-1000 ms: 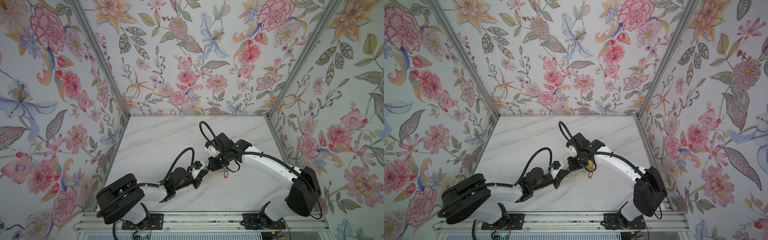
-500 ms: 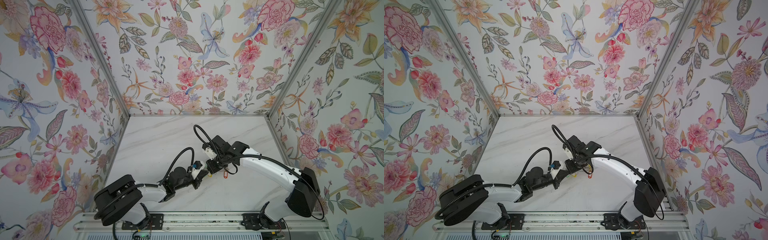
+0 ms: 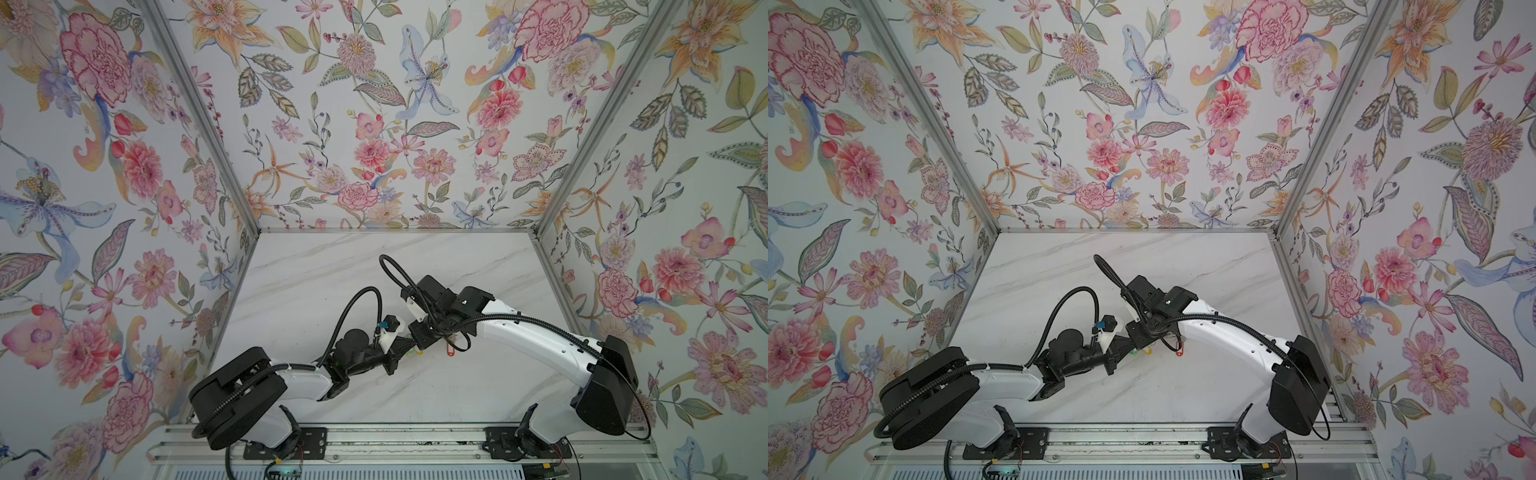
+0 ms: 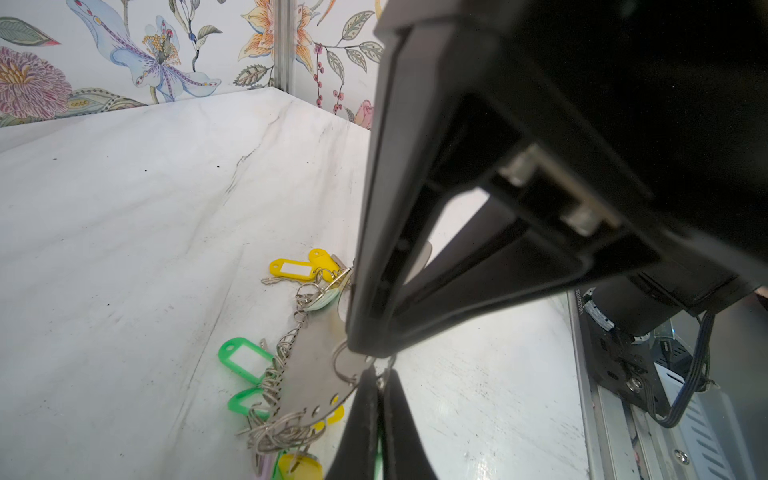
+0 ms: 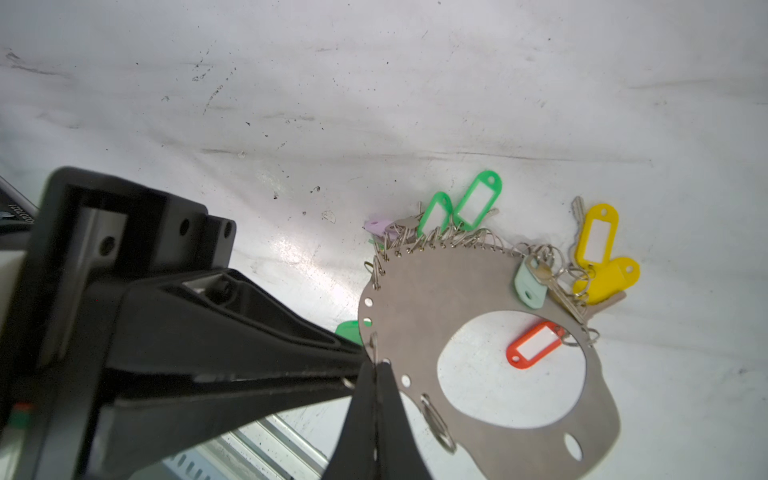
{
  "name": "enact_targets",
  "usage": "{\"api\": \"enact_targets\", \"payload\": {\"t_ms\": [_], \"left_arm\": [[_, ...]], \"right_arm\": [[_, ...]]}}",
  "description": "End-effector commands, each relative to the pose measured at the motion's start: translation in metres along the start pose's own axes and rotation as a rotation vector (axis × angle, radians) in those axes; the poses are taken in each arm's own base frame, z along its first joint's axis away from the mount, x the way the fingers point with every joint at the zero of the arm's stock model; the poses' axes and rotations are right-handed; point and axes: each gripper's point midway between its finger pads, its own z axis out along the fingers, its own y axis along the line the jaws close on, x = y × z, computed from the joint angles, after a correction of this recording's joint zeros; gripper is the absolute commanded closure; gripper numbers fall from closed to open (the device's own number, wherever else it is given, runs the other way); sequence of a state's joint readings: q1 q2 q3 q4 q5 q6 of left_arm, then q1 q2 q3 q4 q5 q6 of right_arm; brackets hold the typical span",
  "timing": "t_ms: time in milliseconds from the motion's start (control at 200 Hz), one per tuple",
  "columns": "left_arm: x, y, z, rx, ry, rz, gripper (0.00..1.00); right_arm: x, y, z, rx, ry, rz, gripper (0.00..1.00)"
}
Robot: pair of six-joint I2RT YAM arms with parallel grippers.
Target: Remove the keys from the keyring
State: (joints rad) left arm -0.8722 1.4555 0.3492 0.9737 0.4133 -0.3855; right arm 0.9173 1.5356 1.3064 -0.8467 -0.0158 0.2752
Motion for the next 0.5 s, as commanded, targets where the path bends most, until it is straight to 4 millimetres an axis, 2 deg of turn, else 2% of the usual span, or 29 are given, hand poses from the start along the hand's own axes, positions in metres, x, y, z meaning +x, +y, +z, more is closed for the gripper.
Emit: {"api": "enact_targets", "payload": {"t_ms": [0,205,495], "left_arm": [[-0.033,-0.019,0.000,0.115,-0.103,-0.010,1.00],[-0.027,-0.013,0.007,0.094,-0.015,-0.059,1.00],[-0.016,0.005,0.001,0.072,0.013,-0.118,1.00]], "right_arm": [[-0.013,-0.012,-0.004,0.099,-0.058,-0.031,1.00],[-0.018,-0.018,-0.009,0.168,-0.105,-0.068,1.00],[-0.021,-0.016,-0.017,0.159,-0.145,-0.085,1.00]]}}
